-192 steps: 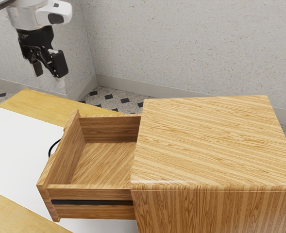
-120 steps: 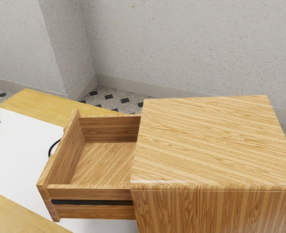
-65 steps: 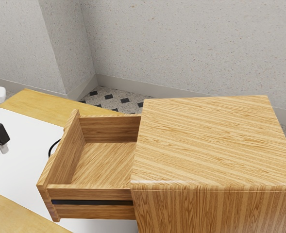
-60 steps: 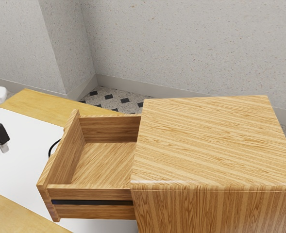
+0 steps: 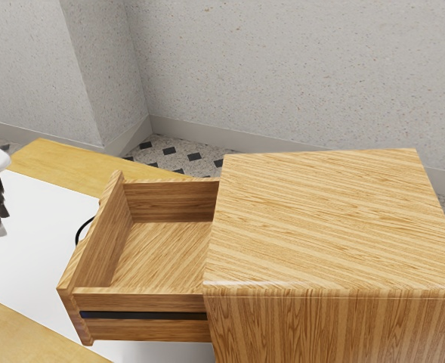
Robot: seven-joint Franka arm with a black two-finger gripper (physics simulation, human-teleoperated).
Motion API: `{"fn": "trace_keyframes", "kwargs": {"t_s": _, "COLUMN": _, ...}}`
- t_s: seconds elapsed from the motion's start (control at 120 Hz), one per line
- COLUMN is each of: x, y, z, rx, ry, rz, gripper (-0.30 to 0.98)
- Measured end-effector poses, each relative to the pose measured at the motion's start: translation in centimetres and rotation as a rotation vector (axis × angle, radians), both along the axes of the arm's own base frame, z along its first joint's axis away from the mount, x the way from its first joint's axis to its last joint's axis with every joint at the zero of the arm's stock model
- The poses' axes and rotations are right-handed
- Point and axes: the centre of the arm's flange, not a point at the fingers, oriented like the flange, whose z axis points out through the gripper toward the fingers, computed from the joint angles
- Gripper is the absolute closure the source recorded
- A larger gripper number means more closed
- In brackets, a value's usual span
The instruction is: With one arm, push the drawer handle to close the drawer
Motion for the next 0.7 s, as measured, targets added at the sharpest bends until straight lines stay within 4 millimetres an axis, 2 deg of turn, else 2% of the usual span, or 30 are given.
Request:
{"fn": "trace_keyframes", "kwargs": {"t_s": 0.108, "x": 0.7, "y": -0.9, "z": 0.3, "rx": -0.019, "ry": -0.055, "rz": -0.164, "gripper": 0.59}}
{"fn": "trace_keyframes", "kwargs": {"t_s": 0.242, "x": 1.4, "y": -1.3, "z": 0.3, "rx": -0.093, "ry": -0.115, "rz": -0.262, "gripper": 0.70}}
{"fn": "trace_keyframes", "kwargs": {"t_s": 0.417, "x": 2.1, "y": -2.4, "z": 0.6, "rx": -0.136, "ry": -0.168, "rz": -0.377, "gripper": 0.75}}
{"fn": "trace_keyframes", "kwargs": {"t_s": 0.508, "x": 1.7, "y": -1.4, "z": 0.1, "rx": -0.164, "ry": -0.189, "rz": -0.400, "gripper": 0.77}}
{"fn": "trace_keyframes", "kwargs": {"t_s": 0.6, "x": 1.6, "y": -1.2, "z": 0.0, "rx": -0.167, "ry": -0.202, "rz": -0.440, "gripper": 0.77}}
{"fn": "trace_keyframes", "kwargs": {"t_s": 0.7, "x": 2.2, "y": -2.5, "z": -0.1, "rx": -0.166, "ry": -0.207, "rz": -0.519, "gripper": 0.78}}
